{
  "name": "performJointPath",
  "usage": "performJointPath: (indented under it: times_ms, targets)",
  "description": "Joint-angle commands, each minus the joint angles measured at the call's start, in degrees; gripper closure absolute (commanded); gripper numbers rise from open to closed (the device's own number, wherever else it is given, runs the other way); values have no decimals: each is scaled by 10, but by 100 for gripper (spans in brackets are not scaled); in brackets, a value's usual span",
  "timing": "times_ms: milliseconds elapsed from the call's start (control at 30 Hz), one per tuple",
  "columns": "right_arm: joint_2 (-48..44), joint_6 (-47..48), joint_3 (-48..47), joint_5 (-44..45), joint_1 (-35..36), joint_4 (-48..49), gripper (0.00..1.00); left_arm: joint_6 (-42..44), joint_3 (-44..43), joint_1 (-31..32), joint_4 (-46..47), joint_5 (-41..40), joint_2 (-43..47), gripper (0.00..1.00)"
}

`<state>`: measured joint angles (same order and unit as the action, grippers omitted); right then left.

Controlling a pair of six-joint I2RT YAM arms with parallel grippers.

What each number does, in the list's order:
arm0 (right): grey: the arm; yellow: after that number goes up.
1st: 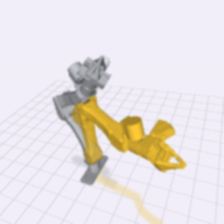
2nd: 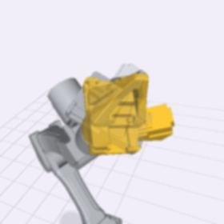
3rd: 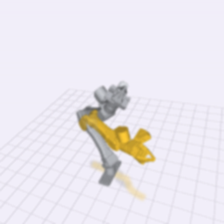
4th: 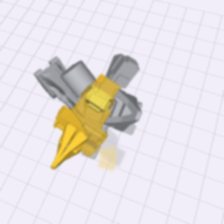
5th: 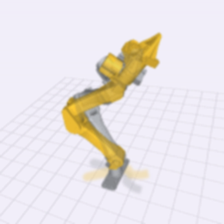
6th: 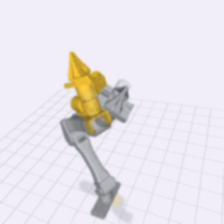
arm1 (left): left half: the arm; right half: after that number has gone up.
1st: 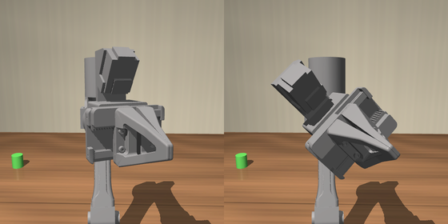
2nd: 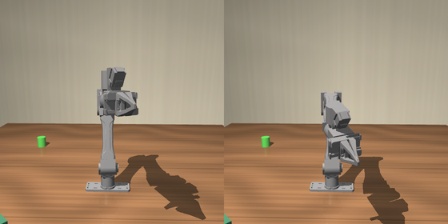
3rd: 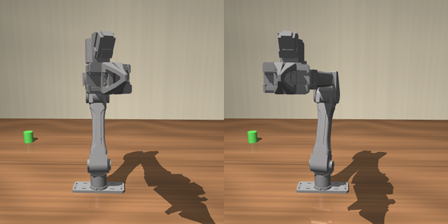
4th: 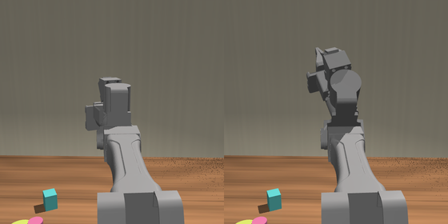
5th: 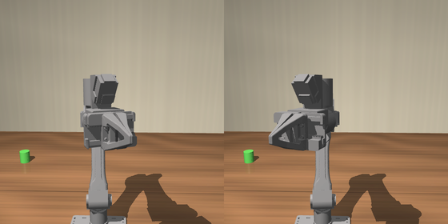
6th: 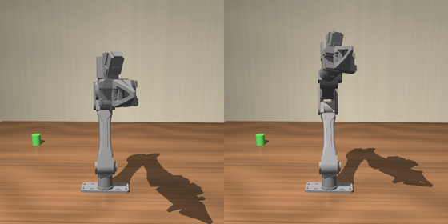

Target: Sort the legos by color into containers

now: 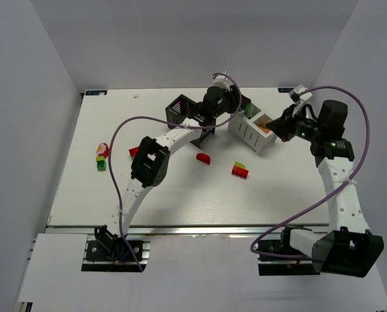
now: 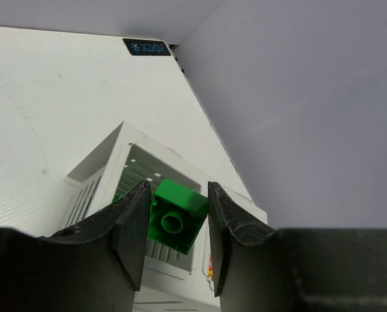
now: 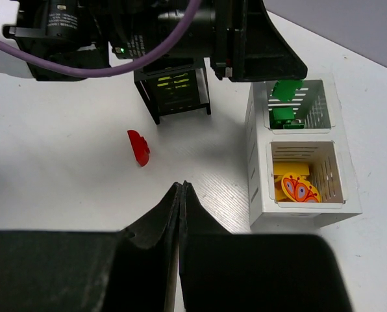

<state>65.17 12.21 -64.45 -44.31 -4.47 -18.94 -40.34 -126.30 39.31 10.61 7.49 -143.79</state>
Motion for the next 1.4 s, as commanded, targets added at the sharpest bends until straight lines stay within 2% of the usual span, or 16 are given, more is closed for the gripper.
performJointPath:
  times_ms: [0, 133, 300, 467, 533, 600, 633, 667, 733, 833, 933, 1033, 1067, 1167, 1233, 1367]
  targets:
    - [-10, -4, -5, -16, -2, 20, 100, -4, -42, 4, -8, -30, -3, 67]
    - [-14, 2, -4, -17, -3, 14, 100, 6, -63, 9, -29, -47, -11, 49]
    - [-18, 0, -1, -22, -3, 14, 100, 10, -70, 12, -32, -55, -6, 34]
    - [-21, 21, -4, -26, -3, 3, 100, 17, -78, 13, -36, -52, 11, 32]
    - [-24, 50, -10, -37, -3, -20, 93, 32, -86, 13, -52, -56, 26, 32]
    - [-28, 113, -23, -45, -3, -43, 58, 75, -77, 13, -72, -67, 70, 32]
    - [-30, 133, -26, -52, -2, -62, 13, 111, -49, 13, -97, -89, 92, 32]
    - [-34, 147, -27, -58, -2, -63, 11, 127, -26, 13, -110, -102, 144, 32]
    - [-36, 187, -23, -94, -3, -67, 11, 172, 42, 11, -149, -151, 211, 32]
    - [-29, 279, -32, -145, -3, -124, 11, 195, 232, 3, -170, -211, 364, 24]
    - [-17, 373, -50, -221, 0, -216, 14, 127, 402, -39, -220, -253, 506, 14]
    - [-6, 361, -47, -201, 22, -218, 33, 77, 529, -105, -313, -247, 625, 5]
    - [-2, 353, -48, -190, 40, -218, 47, 69, 558, -121, -334, -258, 655, 2]
    - [8, 321, -40, -139, 75, -204, 65, 59, 651, -178, -407, -290, 759, 2]
    - [7, 300, -31, -119, 93, -174, 65, 71, 691, -233, -452, -297, 805, 2]
    - [15, 265, -15, -78, 122, -140, 52, 128, 735, -387, -497, -227, 813, 2]
